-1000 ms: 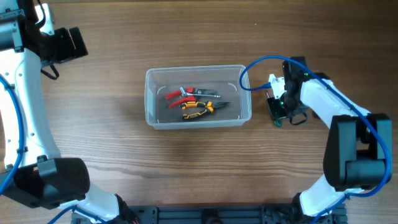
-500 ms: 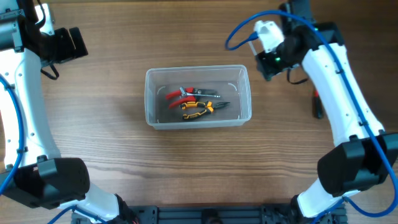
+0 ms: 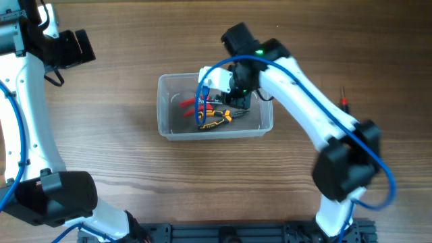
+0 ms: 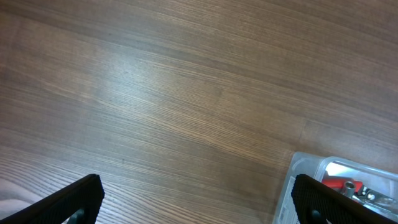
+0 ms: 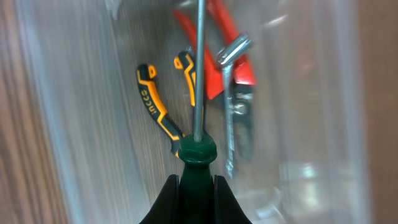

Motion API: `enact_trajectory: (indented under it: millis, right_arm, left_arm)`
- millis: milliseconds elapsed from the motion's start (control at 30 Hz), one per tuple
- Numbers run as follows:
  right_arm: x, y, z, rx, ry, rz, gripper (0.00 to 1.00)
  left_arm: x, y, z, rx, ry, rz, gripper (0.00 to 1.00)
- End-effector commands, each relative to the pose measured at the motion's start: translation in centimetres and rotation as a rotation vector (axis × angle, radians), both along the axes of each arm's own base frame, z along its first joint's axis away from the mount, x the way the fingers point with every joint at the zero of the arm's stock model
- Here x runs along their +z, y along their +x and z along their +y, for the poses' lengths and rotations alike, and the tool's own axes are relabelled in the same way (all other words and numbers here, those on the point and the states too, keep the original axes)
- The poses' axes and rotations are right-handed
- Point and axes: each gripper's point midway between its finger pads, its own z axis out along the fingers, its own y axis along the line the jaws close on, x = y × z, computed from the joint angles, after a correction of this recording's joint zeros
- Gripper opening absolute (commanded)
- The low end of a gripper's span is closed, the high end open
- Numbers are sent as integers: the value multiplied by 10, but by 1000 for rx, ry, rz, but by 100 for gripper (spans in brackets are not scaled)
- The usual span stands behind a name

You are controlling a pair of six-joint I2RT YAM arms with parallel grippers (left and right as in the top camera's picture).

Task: Pack container
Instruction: 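Carry the green screwdriver with the right gripper into the container, then move the right gripper to the red-black screwdriver and grasp it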

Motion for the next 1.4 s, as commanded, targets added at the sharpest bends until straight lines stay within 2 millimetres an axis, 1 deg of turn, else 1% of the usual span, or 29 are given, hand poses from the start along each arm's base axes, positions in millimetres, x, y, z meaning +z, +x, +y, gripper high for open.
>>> enact_trajectory:
  millis: [0, 67, 100, 167, 200, 233, 300, 333, 400, 467, 500, 533, 567, 600, 633, 667, 733, 833, 867, 933, 967, 1000, 1067, 1100, 1167, 1233, 1367]
  right_arm:
    - [-49, -2, 2, -19, -43, 111, 4]
    - [-65, -2, 2, -57, -61, 148, 4]
    - [-71, -1, 3, -58, -63, 150, 10]
    - [-72, 4, 6, -87, -53, 141, 39]
    - [-72, 7, 7, -124, -46, 139, 55]
    - [-71, 9, 8, -161, -42, 145, 56]
    - [-67, 9, 8, -202, -40, 153, 56]
    - [-61, 9, 9, -208, -34, 147, 56]
    - [-39, 11, 12, -209, -1, 123, 55]
    - [12, 20, 20, -264, 84, 59, 55]
    - [35, 26, 19, -328, 113, 21, 55]
    - [71, 44, -5, -533, 99, -88, 55]
    - [93, 55, -41, -713, 51, -183, 55]
    - [102, 58, -62, -790, 23, -215, 55]
    - [109, 56, -86, -848, -10, -224, 55]
    - [111, 50, -120, -921, -60, -201, 55]
    - [99, 38, -184, -1056, -160, -105, 55]
    - [86, 33, -241, -1193, -209, -46, 55]
    - [76, 29, -262, -1246, -225, -21, 55]
    - [56, 20, -291, -1317, -256, 26, 55]
    - [43, 13, -304, -1352, -271, 54, 55]
    - [25, 5, -320, -1401, -284, 83, 55]
    - [1, -3, -335, -1446, -293, 106, 56]
    - [-10, -6, -341, -1480, -291, 112, 59]
    - [-29, -11, -348, -1520, -267, 131, 59]
    - [-38, -11, -350, -1537, -234, 137, 58]
    - [-48, -9, -353, -1531, -236, 135, 55]
  left_arm:
    - [-3, 1, 2, 10, -5, 5, 100]
    - [-3, 1, 2, 10, -5, 5, 100]
    - [-3, 1, 2, 10, -5, 5, 100]
    - [-3, 1, 2, 10, -5, 5, 100]
    - [-3, 1, 2, 10, -5, 5, 100]
    - [-3, 1, 2, 10, -5, 5, 100]
    - [-3, 1, 2, 10, -5, 5, 100]
    - [-3, 1, 2, 10, -5, 5, 100]
    - [-3, 1, 2, 10, -5, 5, 100]
    - [-3, 1, 2, 10, -5, 5, 100]
    - [-3, 1, 2, 10, -5, 5, 100]
    - [-3, 1, 2, 10, -5, 5, 100]
    - [-3, 1, 3, 11, -5, 5, 100]
    - [-3, 1, 1, 7, -6, 5, 100]
    - [-3, 2, -1, 2, -5, 5, 100]
    - [-3, 2, -2, 0, -5, 5, 100]
    - [-3, 1, 1, 8, -5, 5, 100]
    - [-3, 1, 1, 7, -5, 5, 100]
    - [-3, 1, 1, 7, -5, 5, 100]
    - [-3, 1, 2, 10, -5, 5, 100]
    - [-3, 1, 2, 9, -5, 5, 100]
    - [-3, 1, 2, 10, -5, 5, 100]
    - [-3, 1, 2, 10, -5, 5, 100]
    - [-3, 1, 2, 10, -5, 5, 100]
    - [-3, 1, 2, 10, -5, 5, 100]
    - [-3, 1, 2, 10, -5, 5, 100]
    - [-3, 1, 2, 9, -5, 5, 100]
